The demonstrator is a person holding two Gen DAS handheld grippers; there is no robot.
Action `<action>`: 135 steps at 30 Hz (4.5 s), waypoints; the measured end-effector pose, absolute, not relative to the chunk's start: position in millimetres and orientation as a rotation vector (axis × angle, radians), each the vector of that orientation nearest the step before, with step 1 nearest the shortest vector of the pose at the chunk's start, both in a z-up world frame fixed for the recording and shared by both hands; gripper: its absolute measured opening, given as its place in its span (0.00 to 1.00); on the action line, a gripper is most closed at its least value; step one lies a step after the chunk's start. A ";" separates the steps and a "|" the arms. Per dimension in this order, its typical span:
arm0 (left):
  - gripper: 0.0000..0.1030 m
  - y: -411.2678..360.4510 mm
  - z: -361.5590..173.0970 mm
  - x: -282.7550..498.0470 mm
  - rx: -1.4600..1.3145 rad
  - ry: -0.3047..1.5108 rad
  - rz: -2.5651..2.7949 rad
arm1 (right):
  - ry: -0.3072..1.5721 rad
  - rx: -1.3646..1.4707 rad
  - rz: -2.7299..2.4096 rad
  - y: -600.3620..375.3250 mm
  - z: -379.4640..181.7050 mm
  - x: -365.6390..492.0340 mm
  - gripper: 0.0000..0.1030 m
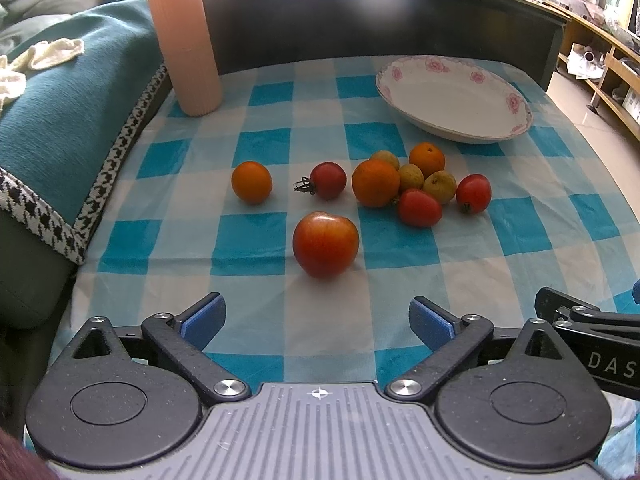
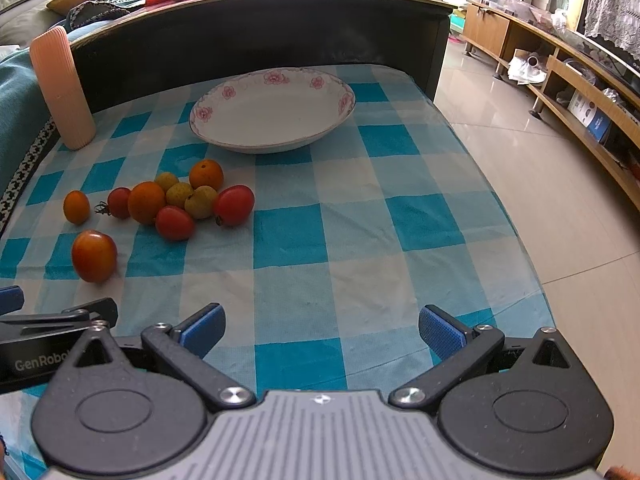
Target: Organize fruits
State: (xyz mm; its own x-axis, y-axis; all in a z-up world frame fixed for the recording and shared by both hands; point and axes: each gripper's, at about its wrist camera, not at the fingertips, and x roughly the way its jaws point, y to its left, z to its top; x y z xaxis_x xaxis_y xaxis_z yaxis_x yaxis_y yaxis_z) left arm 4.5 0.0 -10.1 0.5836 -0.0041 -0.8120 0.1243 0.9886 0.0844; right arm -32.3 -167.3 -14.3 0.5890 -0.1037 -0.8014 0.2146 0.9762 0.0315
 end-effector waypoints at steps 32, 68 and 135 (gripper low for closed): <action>0.95 -3.8 -12.4 7.6 0.144 0.973 -0.081 | 0.937 0.133 -0.185 -168.2 -18.7 -34.4 1.00; 0.94 -6.1 -15.1 8.5 0.151 0.986 -0.079 | 0.951 0.135 -0.185 -169.0 -21.2 -35.1 1.00; 0.49 3.2 -26.3 70.9 0.185 1.008 -0.273 | 0.986 -0.047 0.271 -152.1 -25.7 89.6 0.47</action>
State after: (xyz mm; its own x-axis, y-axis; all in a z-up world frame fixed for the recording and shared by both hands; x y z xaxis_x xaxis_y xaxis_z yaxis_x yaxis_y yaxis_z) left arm 70.9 3.2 -26.3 0.5040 -0.1396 -0.8523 0.3092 0.9506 0.0272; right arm 89.6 -152.1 -25.7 0.5212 0.2050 -0.8285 -0.2475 0.9653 0.0832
